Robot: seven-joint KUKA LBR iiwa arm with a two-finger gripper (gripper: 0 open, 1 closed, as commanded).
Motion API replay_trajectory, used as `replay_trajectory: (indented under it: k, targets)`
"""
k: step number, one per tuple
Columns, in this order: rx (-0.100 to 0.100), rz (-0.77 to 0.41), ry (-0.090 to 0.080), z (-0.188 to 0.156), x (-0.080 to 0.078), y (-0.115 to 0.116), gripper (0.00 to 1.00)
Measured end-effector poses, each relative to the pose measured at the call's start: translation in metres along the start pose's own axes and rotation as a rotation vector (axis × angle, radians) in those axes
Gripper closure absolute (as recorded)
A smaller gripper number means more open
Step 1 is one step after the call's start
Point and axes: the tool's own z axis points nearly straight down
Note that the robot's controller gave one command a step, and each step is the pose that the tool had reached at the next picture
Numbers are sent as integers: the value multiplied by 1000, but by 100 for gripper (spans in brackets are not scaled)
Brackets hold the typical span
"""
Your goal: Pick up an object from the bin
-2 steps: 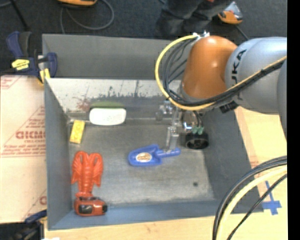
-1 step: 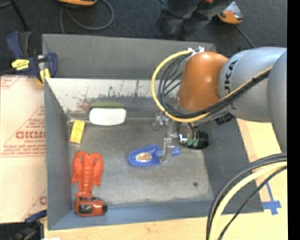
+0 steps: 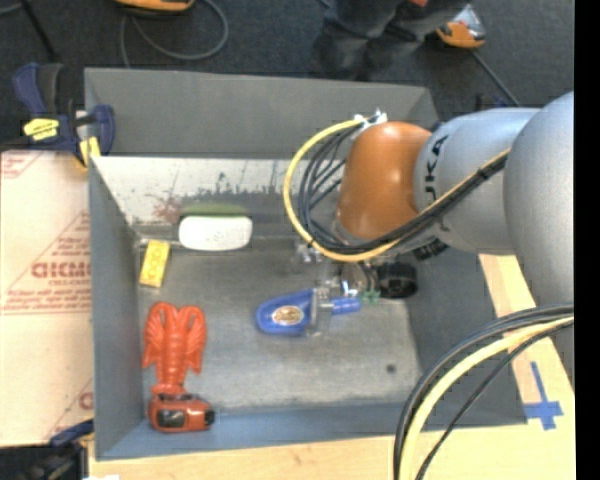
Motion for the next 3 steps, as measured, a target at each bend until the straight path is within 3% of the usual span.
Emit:
replay_trajectory:
  k: [1, 3]
  targets:
    - [0, -22, 0, 20, 15, -2, 100]
    - [1, -23, 0, 20, 15, -2, 100]
